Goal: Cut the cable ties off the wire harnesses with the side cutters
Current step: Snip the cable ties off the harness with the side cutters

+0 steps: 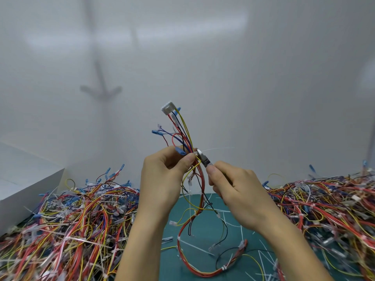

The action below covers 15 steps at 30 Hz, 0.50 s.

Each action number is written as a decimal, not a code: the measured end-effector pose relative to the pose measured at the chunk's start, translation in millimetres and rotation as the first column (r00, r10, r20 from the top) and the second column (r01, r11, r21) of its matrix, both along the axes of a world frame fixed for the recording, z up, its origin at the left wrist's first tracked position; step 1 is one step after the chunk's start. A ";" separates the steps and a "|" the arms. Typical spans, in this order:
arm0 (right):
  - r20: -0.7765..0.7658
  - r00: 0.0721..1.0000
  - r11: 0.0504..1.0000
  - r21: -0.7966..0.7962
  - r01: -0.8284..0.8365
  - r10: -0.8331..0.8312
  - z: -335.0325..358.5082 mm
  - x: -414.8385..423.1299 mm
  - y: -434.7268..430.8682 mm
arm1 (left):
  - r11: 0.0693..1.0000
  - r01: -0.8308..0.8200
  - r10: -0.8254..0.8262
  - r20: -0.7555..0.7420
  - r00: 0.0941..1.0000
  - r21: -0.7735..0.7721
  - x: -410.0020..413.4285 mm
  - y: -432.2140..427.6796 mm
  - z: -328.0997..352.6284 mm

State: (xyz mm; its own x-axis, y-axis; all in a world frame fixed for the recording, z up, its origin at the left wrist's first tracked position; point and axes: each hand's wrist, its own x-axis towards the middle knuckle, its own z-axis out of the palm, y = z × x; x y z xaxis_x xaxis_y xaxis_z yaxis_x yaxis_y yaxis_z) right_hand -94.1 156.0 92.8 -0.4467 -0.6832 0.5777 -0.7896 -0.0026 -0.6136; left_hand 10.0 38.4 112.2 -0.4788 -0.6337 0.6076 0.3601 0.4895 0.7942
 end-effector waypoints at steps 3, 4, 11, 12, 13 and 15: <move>-0.008 1.000 1.000 0.003 0.000 0.000 0.1 -0.2 -0.3 | 1.000 -0.014 0.014 0.010 1.000 -0.011 0.3 -1.0 -0.4; -0.008 1.000 1.000 0.004 -0.001 0.001 -0.1 -0.2 -0.4 | 1.000 -0.019 0.019 0.013 1.000 -0.014 0.3 -1.2 -0.6; -0.015 1.000 1.000 0.011 0.007 -0.007 0.2 -1.3 0.1 | 1.000 -0.021 0.021 0.000 1.000 -0.018 0.0 1.4 0.6; -0.015 1.000 1.000 0.010 0.008 -0.008 0.1 -1.4 0.3 | 1.000 -0.023 0.023 0.001 1.000 -0.019 -0.3 1.6 0.6; -0.015 1.000 1.000 0.010 0.008 -0.007 0.2 -1.7 0.3 | 0.999 -0.026 0.026 0.002 1.000 -0.020 -0.6 1.8 0.7; -0.014 1.000 1.000 0.008 0.007 -0.007 0.3 -1.6 0.5 | 1.000 -0.025 0.025 0.003 1.000 -0.018 -0.4 2.3 0.9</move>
State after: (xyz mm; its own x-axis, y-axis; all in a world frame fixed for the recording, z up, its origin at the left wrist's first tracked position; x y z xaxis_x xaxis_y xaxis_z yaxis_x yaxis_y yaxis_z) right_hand -95.7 156.5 93.0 -0.4433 -0.6850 0.5781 -0.7980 0.0077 -0.6026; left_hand 9.6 40.8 113.1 -0.4649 -0.6345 0.6175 0.3447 0.5127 0.7863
